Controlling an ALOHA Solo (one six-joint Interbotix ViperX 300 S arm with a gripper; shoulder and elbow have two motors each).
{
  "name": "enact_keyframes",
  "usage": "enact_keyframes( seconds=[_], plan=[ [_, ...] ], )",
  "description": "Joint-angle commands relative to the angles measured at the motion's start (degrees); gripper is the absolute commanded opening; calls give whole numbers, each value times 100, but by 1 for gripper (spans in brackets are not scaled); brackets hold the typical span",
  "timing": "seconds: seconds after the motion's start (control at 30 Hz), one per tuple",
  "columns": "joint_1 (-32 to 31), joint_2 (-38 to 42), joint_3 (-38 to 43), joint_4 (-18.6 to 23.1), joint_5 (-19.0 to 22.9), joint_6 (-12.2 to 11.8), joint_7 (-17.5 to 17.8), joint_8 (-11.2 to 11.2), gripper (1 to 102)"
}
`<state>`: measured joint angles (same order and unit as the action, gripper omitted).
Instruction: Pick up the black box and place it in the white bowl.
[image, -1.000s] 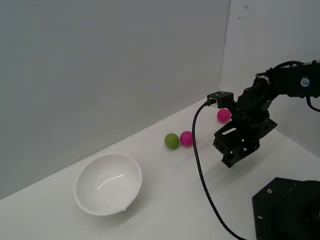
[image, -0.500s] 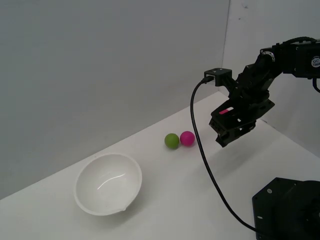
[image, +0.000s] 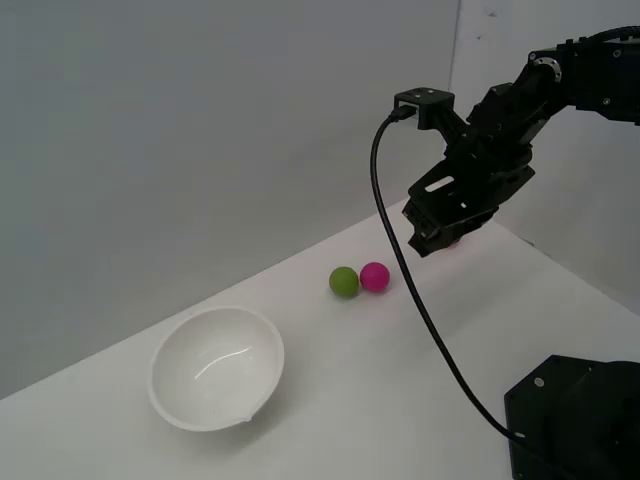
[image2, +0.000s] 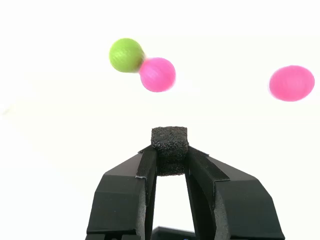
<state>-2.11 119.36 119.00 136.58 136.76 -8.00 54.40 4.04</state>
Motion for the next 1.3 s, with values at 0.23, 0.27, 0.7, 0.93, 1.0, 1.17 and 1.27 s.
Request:
enact_keyframes(
  seconds=[0.23, 0.27, 0.7, 0.93, 1.0, 1.17, 1.27],
  plan=[
    [-888, 44, 62, -220, -264, -343, -747, -176, 3],
    [-976, 9, 35, -237, -281, -343, -791, -202, 3],
    [-1969, -501, -483, -668, -721, -360, -1222, -457, 3],
    [-2355, -773, -747, -853, -905, -369, -1433, -580, 3],
    [-2479, -853, -835, -914, -967, -378, -1468, -624, 3],
    [-2751, -1081, -1063, -1125, -1169, -378, -1494, -659, 3],
    [-2883, -1222, -1204, -1230, -1274, -396, -1529, -677, 3]
  ],
)
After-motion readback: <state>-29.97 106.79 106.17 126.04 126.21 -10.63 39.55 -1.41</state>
